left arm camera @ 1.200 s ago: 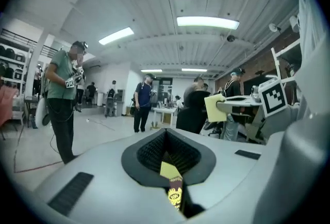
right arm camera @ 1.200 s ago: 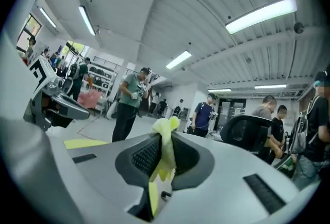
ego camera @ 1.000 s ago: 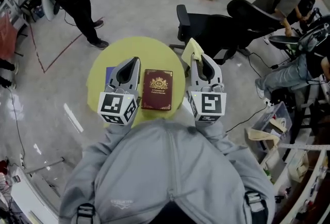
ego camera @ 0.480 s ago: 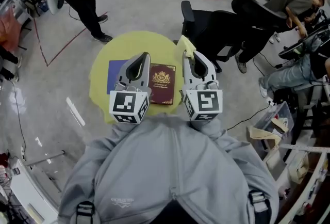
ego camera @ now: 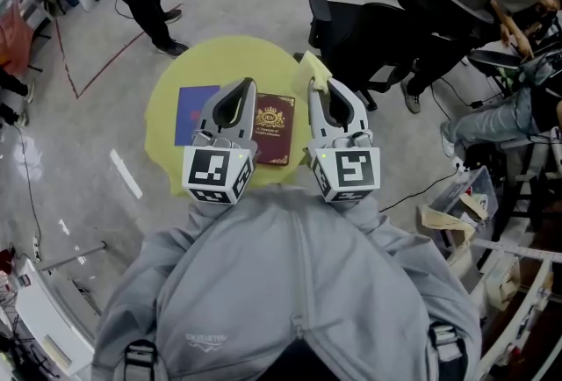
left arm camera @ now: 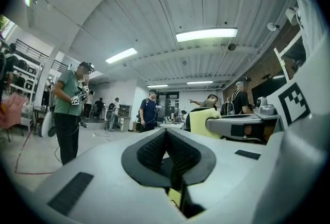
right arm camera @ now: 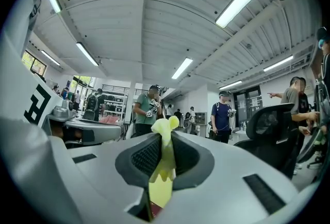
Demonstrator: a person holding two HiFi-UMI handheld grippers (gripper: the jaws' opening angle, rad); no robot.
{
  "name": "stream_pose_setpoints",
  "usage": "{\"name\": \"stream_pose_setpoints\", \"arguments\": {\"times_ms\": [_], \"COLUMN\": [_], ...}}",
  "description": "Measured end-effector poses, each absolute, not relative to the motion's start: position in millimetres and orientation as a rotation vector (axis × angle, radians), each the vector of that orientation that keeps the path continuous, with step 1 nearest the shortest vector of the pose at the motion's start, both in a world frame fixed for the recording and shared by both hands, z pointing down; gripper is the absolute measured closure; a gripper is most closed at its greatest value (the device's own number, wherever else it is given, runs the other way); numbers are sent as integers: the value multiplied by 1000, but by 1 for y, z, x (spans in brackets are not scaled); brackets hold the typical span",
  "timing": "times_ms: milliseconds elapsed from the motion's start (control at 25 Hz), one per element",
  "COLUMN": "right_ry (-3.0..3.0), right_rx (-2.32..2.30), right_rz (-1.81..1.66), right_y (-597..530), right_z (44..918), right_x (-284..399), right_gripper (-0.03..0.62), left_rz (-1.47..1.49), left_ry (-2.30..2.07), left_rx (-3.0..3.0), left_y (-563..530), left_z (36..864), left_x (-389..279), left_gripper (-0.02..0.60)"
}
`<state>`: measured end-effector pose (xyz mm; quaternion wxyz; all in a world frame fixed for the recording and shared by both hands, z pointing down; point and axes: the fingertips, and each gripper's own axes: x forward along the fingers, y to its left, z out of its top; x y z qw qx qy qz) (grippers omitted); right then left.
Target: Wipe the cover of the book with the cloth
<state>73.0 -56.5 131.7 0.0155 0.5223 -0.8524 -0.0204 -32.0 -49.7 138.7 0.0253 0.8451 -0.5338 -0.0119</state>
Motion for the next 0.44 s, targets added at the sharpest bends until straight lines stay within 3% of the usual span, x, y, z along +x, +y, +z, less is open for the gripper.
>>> {"name": "stream_pose_setpoints", "arguments": {"times_ms": [440], "right_ry": [-2686], "right_rx": [1567], "right_rz": [-62], "right_y": [-67], "right_z": [150], "right_x": [89], "right_gripper": [539], "left_rz": [-21], "left_ry": [-1667], "left_rx": [2601], "left_y": [-56], "left_z": [158], "left_x": [-7], "left_gripper": [563]}}
